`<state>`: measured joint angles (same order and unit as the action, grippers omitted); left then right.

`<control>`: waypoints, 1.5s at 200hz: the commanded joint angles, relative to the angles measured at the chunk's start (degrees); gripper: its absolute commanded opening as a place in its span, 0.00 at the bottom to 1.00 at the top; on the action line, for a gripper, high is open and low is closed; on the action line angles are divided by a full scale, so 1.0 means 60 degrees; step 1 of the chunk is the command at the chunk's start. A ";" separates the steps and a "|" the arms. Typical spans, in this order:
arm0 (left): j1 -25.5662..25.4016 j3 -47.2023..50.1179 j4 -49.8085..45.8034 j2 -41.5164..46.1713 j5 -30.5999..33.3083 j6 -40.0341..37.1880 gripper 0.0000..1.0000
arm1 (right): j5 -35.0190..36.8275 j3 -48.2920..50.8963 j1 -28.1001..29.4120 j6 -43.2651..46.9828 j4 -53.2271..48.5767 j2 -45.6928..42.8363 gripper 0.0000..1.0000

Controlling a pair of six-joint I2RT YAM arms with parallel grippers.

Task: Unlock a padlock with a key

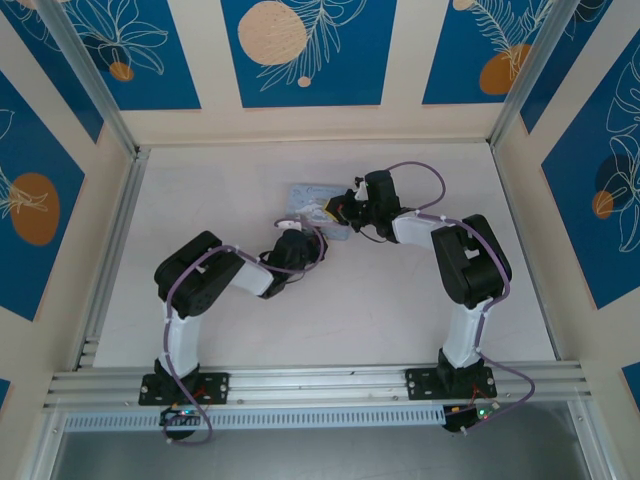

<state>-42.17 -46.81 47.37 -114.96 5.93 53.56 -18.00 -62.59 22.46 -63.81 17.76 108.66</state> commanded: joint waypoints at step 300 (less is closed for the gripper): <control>0.1080 -0.0461 -0.3123 0.3471 -0.3953 0.2491 0.00 | -0.0202 0.5971 -0.0019 -0.2645 0.1580 -0.5635 0.00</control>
<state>-36.45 -50.39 24.64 -96.36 -16.32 66.35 -20.47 -27.55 21.87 -77.56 22.28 73.84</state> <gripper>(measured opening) 0.083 0.060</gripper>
